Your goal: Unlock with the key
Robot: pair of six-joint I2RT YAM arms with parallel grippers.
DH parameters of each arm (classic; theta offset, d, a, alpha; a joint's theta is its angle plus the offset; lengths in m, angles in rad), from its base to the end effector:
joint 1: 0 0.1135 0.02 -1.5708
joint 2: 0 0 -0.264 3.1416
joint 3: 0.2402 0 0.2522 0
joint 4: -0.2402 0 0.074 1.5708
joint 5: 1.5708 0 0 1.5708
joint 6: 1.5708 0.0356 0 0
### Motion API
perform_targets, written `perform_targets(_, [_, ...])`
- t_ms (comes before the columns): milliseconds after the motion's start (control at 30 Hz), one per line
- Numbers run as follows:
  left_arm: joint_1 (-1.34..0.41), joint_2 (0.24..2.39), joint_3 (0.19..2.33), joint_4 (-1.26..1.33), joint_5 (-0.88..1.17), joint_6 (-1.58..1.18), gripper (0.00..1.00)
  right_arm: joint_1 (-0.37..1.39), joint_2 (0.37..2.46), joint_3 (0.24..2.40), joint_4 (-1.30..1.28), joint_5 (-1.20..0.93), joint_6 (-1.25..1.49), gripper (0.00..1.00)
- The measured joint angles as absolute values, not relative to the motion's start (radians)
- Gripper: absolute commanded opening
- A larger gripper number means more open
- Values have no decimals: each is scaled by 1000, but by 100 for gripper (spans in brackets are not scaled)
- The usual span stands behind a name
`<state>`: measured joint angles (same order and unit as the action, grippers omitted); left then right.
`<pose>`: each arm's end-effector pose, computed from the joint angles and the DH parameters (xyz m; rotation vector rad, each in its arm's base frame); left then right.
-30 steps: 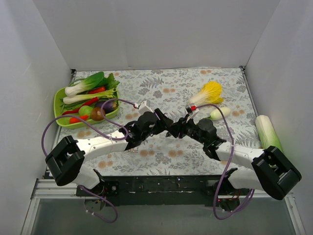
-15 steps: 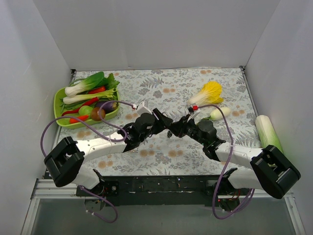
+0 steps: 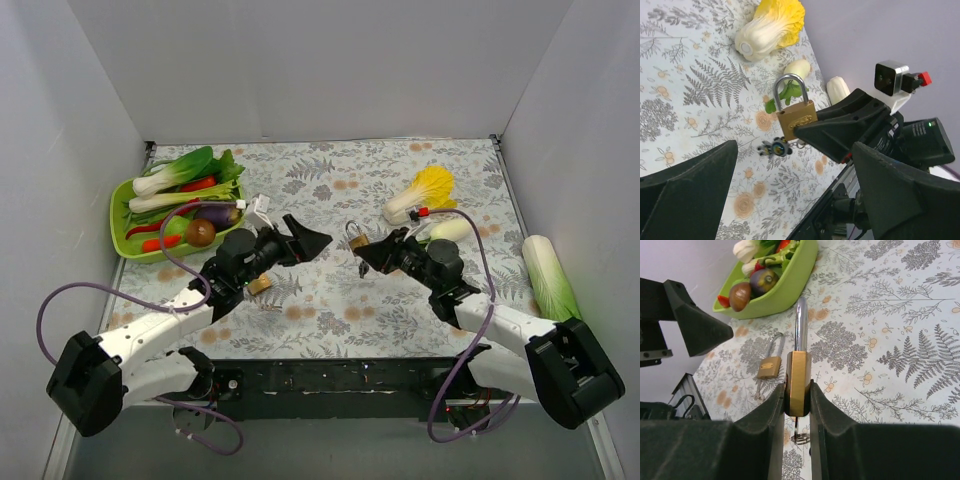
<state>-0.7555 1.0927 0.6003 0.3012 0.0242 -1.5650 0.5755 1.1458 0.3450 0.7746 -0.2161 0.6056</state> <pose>0.1816 -0.1723 0.2641 -0.8096 1.9432 -1.6025 0.1917 0.1335 0.2171 -0.1538 1.7002 1.0738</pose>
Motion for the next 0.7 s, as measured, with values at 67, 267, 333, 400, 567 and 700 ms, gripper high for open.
perform_targets(67, [-693, 1056, 590, 300, 115, -1507, 98, 529, 1123, 342, 771, -289, 635, 1])
perform_targets(267, [-662, 1057, 619, 278, 349, -1333, 82, 485, 1025, 340, 751, -527, 698, 1])
perform_targets(333, [-662, 1062, 623, 283, 412, -1304, 75, 486, 999, 343, 741, -598, 719, 1])
perform_targets(400, [-662, 1066, 623, 300, 458, -1294, 68, 486, 974, 348, 729, -652, 742, 1])
perform_targets(567, [-660, 1068, 623, 350, 486, -1307, 56, 486, 929, 359, 706, -737, 787, 1])
perform_targets(700, [-659, 1070, 620, 387, 477, -1331, 48, 486, 915, 364, 688, -767, 797, 1])
